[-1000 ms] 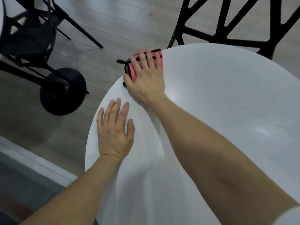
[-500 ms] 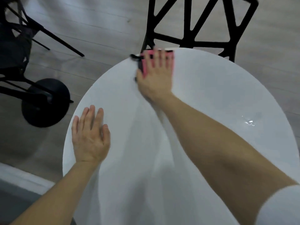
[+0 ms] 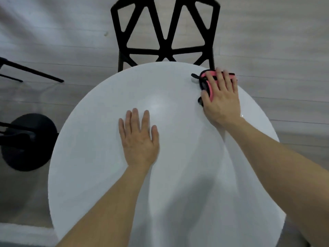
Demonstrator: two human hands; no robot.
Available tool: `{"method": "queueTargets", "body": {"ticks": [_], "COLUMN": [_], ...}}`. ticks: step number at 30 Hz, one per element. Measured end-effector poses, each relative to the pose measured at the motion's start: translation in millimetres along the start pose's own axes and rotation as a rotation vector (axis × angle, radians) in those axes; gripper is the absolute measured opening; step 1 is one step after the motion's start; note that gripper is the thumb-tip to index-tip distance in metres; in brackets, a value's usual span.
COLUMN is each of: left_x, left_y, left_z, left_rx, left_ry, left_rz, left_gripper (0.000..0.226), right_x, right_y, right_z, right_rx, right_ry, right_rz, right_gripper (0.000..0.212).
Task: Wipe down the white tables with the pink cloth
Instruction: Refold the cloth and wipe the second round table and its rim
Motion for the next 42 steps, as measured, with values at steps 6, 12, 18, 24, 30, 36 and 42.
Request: {"method": "queueTargets", "body": {"ticks": [6, 12, 18, 24, 30, 36, 42], "left_x": [-3.9, -1.5, -1.4, -0.7, -1.4, -1.6, -3.3], "left_y": [-8.4, -4.3, -3.9, -5.4, -6.7, -5.3, -9.8], "left_z": [-1.2, -2.3, -2.4, -1.5, -0.3, -1.6, -1.6], "left_rx": [0.069, 0.023, 0.052, 0.017, 0.076, 0.079, 0.082], "left_ry": [0.024, 0.055, 0.040, 0.041, 0.047, 0.039, 0.026], "left_rz": [0.019, 0.024, 0.028, 0.001, 0.005, 0.012, 0.007], "left_gripper": [0.054, 0.055, 0.055, 0.057, 0.057, 0.055, 0.054], "right_x": [-94.7, -189.2, -72.4, -21.2, -134.0, -32.2, 9.2], "right_y": [-29.5, -50.3, -27.6, -2.5, -28.2, -8.0, 10.6], "right_z": [-33.7, -57.2, -5.3, 32.9, -23.6, 49.2, 111.6], "right_rx": [0.079, -0.029, 0.065, 0.104, -0.028, 0.097, 0.096], "right_ry": [-0.017, 0.220, 0.038, -0.387, 0.049, -0.158, -0.623], "right_rz": [0.002, -0.089, -0.068, 0.006, -0.085, -0.070, 0.031], "right_gripper": [0.070, 0.068, 0.064, 0.070, 0.071, 0.066, 0.070]}}
Point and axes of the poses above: each hand's wrist, its own z-axis away from the middle knuckle, its own y-axis out of the back of the hand, x = y × z, the point moved 1 cm from there along -z, towards the middle knuckle, and after that the axes turned 4 degrees about -z, right-handed, at the moved point
